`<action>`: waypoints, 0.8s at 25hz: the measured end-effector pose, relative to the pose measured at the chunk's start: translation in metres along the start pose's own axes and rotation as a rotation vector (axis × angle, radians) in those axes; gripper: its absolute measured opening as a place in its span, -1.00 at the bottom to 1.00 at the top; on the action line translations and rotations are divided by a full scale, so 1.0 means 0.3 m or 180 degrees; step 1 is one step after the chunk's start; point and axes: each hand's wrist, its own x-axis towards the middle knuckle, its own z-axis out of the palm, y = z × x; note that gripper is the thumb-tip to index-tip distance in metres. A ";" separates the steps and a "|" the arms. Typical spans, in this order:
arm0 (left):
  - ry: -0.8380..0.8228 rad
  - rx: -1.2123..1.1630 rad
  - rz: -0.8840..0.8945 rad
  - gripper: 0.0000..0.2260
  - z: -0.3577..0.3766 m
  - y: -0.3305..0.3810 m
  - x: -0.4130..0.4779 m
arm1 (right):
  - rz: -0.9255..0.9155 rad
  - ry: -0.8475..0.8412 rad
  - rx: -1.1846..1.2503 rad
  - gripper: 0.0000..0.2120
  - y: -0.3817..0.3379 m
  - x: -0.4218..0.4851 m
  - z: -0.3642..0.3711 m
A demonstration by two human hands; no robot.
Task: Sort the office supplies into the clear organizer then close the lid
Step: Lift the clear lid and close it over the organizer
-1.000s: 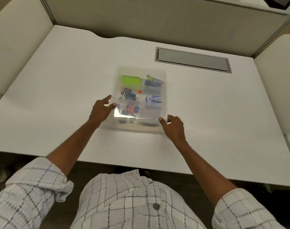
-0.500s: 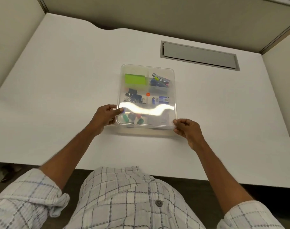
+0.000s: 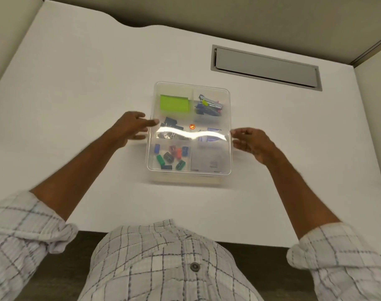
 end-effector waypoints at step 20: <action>0.0302 -0.0008 0.0439 -0.64 0.012 0.215 0.369 | -0.0625 0.0636 -0.0787 -0.73 -0.252 0.362 0.063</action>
